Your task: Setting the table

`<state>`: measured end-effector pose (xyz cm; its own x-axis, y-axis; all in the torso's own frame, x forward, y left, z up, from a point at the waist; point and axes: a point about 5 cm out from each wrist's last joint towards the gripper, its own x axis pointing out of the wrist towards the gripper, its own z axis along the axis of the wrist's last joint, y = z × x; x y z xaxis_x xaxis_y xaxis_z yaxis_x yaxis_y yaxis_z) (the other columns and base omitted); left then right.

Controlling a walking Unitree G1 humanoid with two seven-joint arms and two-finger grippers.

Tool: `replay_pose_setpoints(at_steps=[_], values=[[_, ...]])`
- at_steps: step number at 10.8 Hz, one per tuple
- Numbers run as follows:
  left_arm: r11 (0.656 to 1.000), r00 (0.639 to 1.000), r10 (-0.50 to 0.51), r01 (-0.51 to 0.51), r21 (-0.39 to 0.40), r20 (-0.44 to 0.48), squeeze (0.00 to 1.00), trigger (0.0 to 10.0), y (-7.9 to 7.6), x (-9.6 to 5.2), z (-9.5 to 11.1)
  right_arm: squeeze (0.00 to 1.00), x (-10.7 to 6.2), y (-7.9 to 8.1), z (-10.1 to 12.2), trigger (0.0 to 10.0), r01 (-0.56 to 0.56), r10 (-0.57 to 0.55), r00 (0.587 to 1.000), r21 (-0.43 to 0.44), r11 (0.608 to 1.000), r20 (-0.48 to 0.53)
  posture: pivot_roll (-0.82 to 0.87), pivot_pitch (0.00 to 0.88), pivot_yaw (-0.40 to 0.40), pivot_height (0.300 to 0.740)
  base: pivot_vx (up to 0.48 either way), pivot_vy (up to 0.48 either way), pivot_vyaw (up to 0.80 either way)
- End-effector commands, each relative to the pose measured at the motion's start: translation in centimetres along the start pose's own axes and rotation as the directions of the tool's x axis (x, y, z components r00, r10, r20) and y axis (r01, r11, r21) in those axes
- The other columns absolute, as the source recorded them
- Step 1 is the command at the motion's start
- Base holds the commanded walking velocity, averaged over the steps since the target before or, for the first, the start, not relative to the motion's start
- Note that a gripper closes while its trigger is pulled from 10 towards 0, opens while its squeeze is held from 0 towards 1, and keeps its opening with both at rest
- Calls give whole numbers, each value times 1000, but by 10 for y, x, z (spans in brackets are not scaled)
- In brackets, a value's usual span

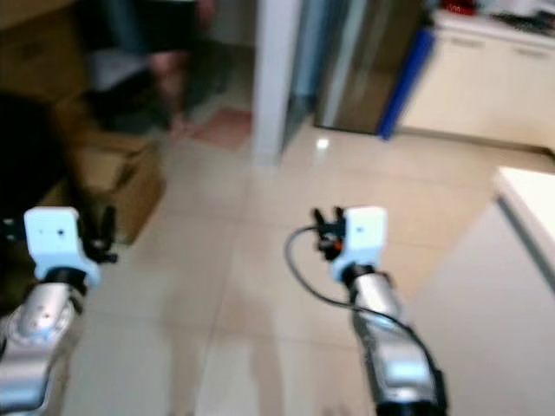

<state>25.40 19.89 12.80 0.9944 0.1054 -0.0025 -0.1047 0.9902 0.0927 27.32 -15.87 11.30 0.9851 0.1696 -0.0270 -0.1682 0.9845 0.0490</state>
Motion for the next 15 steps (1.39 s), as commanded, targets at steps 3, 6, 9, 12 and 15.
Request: replay_pose_setpoints(at_steps=[3, 6, 9, 12, 15], values=[[999, 1000, -13, 13, 37, 2, 0, 10000, 1, -1, 1, 0, 3, 3, 0, 10000, -4, 3, 1000, -3, 1000, -9, 60, 0, -51, 740, 389, 0, 0], [999, 999, -32, 32, 44, 2, 0, 10000, -6, -6, 1, 0, 0, -8, -4, 10000, 31, -31, 999, -1, 1000, -21, 82, 0, -60, 740, 386, 0, 0], [999, 1000, -22, 21, 39, 21, 0, 10000, -2, 3, 5, 0, 2, 1, 0, 10000, 5, -5, 1000, -16, 1000, -13, 57, 0, -56, 740, 391, 0, 0], [999, 1000, -21, 20, 41, 10, 0, 10000, -3, -3, 2, 0, 4, -2, -2, 10000, 29, -29, 999, -8, 1000, -18, 69, 0, -58, 740, 390, 0, 0], [998, 999, -29, 28, 57, 15, 0, 10000, -3, -1, 4, 0, 4, -5, -5, 10000, 35, -35, 999, -9, 999, -26, 90, 0, -64, 740, 389, 0, 0]])
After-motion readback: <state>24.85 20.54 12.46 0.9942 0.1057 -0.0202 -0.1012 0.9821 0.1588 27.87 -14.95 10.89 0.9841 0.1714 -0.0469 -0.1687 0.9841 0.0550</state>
